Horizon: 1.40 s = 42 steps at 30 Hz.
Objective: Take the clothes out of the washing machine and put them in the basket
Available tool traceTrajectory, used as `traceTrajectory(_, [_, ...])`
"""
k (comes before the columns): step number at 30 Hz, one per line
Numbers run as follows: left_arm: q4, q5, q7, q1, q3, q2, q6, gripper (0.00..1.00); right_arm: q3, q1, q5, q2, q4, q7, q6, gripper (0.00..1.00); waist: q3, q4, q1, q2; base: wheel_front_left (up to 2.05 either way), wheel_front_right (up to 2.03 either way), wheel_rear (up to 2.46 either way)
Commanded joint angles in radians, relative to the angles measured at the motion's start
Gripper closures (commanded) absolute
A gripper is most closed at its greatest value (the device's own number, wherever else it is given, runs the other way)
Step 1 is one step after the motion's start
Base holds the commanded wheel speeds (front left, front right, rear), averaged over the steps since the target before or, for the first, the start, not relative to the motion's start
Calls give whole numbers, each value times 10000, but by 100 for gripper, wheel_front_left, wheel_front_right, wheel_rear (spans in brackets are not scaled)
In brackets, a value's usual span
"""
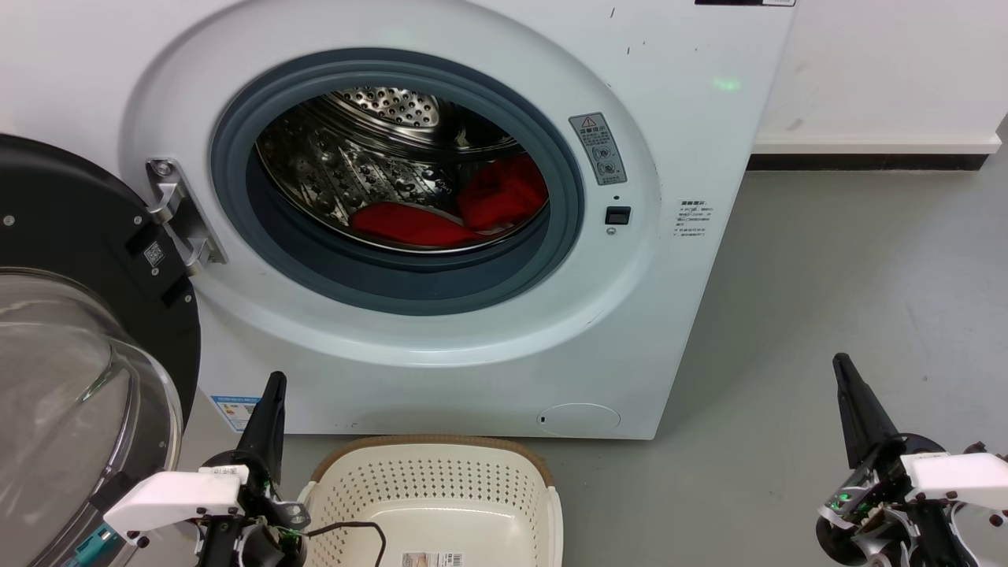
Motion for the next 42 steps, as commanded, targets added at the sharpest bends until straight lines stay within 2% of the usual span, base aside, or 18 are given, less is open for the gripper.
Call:
traceTrajectory(1, [-6,-20,18,-57,29,-23,-22,100,11,-132,-44,36,10,0,0,100,0,0,0,0,0,0,0])
traceTrajectory(36, [-6,-20,18,-57,29,-23,-22,100,10,-132,-45,36,10,0,0,100,0,0,0,0,0,0,0])
traceTrajectory(37, [-6,-20,18,-57,29,-23,-22,0,10,-132,-45,36,10,0,0,0,0,0,0,0,0,0,0])
traceTrajectory(42, [128,34,-124,184,-67,-17,4,0,22,178,-50,6,205,-108,0,0,3,1,0,0,0,0,0])
